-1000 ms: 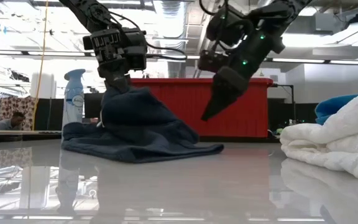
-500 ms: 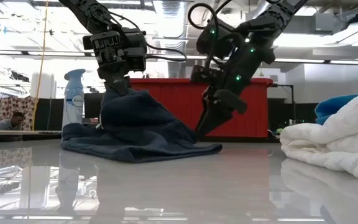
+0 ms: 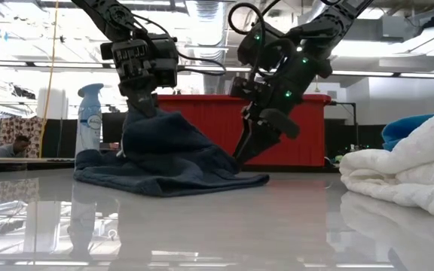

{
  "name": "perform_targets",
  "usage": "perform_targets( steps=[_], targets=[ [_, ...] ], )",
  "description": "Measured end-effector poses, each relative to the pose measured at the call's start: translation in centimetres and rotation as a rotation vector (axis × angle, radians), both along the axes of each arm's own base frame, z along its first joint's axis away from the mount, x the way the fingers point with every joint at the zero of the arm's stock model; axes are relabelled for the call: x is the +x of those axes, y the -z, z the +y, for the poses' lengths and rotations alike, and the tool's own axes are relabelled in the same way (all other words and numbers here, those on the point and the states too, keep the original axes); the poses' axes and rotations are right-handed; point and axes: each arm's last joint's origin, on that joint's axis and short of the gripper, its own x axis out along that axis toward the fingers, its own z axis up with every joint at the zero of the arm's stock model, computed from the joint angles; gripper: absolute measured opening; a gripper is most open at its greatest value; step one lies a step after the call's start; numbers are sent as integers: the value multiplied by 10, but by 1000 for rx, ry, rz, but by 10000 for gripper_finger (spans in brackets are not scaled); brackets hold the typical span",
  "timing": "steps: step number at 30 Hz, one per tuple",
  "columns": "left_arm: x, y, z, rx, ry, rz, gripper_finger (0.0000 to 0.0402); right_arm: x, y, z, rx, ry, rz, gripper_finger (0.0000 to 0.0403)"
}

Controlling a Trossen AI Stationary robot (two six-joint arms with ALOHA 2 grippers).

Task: Fold laundry
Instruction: Fold the dark blue shorts

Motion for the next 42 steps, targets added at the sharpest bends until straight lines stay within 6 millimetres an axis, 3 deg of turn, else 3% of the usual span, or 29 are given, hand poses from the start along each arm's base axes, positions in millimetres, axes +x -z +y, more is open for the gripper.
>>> perform_targets(
  steps=[17,30,33,36,42],
  targets=[
    [1,0,1,10,-23,0,4,4,-3,0,14,-6,-50,135],
    [1,0,1,12,-32,6,4,8,17,2,61,-15,-13,131],
    [1,0,1,13,-32,6,4,8,25,2,102,37,22,97],
    [1,0,1,17,-31,6,4,6,24,3,115,95,62,27],
    [1,1,3,82,-55,37,4,6,1,4,34,207,105,18]
  ],
)
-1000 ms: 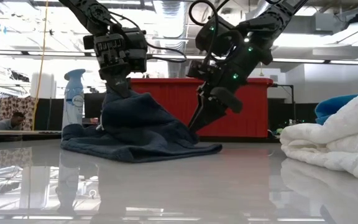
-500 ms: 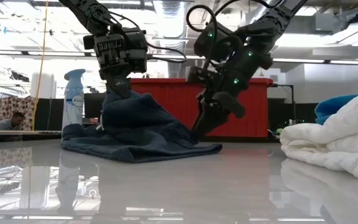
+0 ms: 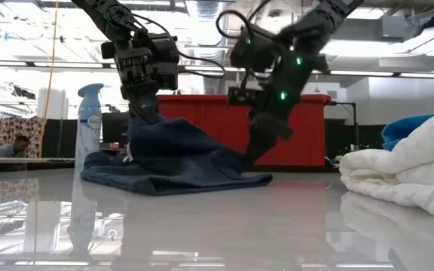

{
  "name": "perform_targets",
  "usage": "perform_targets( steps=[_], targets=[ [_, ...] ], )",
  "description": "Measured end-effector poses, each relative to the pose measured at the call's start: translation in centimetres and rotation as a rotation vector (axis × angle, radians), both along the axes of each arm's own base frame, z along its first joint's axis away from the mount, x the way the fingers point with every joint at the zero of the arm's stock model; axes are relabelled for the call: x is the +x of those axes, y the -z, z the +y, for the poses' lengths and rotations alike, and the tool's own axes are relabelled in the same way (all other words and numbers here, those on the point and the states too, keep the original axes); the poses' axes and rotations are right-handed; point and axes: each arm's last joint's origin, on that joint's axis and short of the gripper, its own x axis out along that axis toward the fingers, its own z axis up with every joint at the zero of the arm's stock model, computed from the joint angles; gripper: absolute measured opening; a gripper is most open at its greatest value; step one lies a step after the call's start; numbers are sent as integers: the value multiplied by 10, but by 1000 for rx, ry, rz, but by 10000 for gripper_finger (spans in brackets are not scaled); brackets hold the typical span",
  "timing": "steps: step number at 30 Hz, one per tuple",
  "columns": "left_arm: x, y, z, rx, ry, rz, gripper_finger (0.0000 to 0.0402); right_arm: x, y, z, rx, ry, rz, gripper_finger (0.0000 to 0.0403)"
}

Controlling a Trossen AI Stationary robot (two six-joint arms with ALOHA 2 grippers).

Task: Fold laundry
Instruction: Fold the dark blue shorts

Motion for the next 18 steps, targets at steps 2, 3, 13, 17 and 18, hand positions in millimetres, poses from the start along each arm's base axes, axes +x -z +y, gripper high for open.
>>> perform_targets(
  steps=[2,3,13,17,18],
  targets=[
    [0,0,1,28,-12,10,4,2,-13,-1,-12,10,24,17],
    [1,0,2,43,-18,11,4,4,-19,-1,-10,11,36,17],
    [5,-1,8,150,-116,13,4,14,-74,5,111,132,80,17],
    [4,-1,12,189,-167,36,4,18,-96,15,172,110,74,17],
    [4,-1,13,184,-177,37,4,19,-99,19,182,96,65,17]
  ],
)
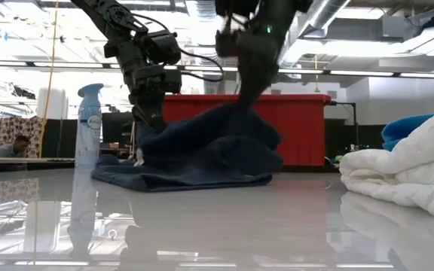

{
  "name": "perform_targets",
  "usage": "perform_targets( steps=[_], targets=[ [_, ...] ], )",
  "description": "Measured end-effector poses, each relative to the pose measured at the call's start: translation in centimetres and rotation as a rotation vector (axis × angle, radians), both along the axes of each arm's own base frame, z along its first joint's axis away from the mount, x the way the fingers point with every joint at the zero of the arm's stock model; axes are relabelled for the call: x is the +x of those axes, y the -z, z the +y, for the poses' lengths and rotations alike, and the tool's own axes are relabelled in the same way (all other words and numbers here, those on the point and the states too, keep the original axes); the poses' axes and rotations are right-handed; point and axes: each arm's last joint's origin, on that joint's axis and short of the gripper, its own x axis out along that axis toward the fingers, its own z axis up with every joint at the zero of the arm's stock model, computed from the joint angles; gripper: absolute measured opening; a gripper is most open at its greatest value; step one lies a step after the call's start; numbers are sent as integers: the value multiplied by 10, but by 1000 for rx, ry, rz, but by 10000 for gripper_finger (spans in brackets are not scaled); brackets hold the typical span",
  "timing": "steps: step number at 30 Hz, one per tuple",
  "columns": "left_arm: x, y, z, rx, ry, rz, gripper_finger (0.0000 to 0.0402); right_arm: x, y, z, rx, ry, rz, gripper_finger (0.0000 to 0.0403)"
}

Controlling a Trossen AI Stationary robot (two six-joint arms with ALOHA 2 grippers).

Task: Fold laundry
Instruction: Fold the dark blue shorts

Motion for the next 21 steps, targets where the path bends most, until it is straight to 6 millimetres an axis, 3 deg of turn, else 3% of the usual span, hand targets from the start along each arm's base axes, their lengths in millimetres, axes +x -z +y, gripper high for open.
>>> perform_targets(
  steps=[14,21],
  targets=[
    [-2,0,5,-10,-23,-4,4,24,5,45,155,-53,-162,17],
    [-2,0,5,-3,-20,-10,4,38,6,43,197,-145,-264,27]
  ],
)
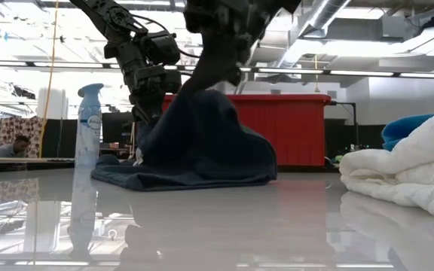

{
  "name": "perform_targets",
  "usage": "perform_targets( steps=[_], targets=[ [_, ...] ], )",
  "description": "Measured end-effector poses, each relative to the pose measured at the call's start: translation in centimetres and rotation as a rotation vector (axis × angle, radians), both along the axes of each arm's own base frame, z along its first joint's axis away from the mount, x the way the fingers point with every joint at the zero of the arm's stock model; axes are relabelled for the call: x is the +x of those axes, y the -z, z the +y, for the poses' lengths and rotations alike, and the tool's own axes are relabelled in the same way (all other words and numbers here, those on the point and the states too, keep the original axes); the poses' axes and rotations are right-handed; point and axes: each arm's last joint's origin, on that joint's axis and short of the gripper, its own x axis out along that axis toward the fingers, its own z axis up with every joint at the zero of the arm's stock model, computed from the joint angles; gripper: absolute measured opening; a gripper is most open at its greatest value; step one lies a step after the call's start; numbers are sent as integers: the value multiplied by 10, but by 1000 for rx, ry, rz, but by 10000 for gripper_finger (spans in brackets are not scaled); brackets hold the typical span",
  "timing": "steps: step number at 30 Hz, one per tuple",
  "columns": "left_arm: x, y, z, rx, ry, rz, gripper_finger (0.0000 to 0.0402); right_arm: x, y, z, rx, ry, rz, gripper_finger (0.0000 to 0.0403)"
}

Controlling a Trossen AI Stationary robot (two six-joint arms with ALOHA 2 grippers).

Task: Fold laundry
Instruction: Fold the dark blue shorts

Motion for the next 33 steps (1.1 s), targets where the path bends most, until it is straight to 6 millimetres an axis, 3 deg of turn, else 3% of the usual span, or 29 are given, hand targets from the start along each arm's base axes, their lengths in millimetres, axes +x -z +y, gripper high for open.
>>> perform_targets(
  steps=[6,11,27,33],
  targets=[
    [0,0,0,10,17,1,4,23,38,-4,159,-112,0,27],
    [-1,1,-1,26,52,13,4,34,56,-13,230,-127,-19,63],
    [0,0,1,35,36,-5,4,46,56,-21,167,-199,-168,155],
    [1,0,1,34,31,-7,4,50,66,-22,167,-196,-167,174]
  ],
)
